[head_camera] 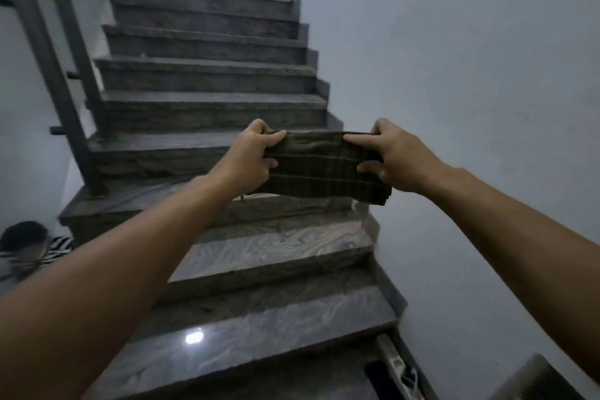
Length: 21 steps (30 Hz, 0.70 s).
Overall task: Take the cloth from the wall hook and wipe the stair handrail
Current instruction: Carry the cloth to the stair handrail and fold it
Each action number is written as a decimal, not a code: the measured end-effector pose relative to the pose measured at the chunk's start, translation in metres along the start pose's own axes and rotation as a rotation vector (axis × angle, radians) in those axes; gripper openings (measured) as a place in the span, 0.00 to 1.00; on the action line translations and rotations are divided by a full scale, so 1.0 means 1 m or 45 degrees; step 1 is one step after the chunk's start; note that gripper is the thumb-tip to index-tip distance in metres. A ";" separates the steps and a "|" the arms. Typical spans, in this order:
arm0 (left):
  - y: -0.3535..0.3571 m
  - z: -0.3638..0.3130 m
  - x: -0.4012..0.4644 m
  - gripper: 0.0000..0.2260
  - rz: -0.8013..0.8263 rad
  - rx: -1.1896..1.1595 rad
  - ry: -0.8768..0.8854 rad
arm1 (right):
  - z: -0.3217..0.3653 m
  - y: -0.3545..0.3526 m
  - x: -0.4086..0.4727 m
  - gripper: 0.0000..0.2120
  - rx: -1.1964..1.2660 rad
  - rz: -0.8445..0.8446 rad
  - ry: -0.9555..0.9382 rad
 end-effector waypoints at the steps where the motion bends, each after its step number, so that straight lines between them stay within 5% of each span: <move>1: -0.017 0.016 0.008 0.26 -0.011 0.029 -0.017 | 0.010 0.007 0.027 0.25 0.019 -0.001 -0.049; 9: -0.162 0.103 0.113 0.31 -0.132 0.254 -0.138 | 0.066 0.003 0.252 0.27 0.058 -0.002 -0.257; 21: -0.325 0.148 0.296 0.31 -0.330 0.440 -0.258 | 0.082 -0.047 0.531 0.26 0.198 -0.081 -0.423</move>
Point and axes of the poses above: each hand's wrist, its own x-axis towards the middle knuckle, its own y-axis out of the palm, z = x × y, the point moved 2 cm from there along x, towards the middle knuckle, and after that the axes turned 8 degrees about -x, right-handed, at the moved point
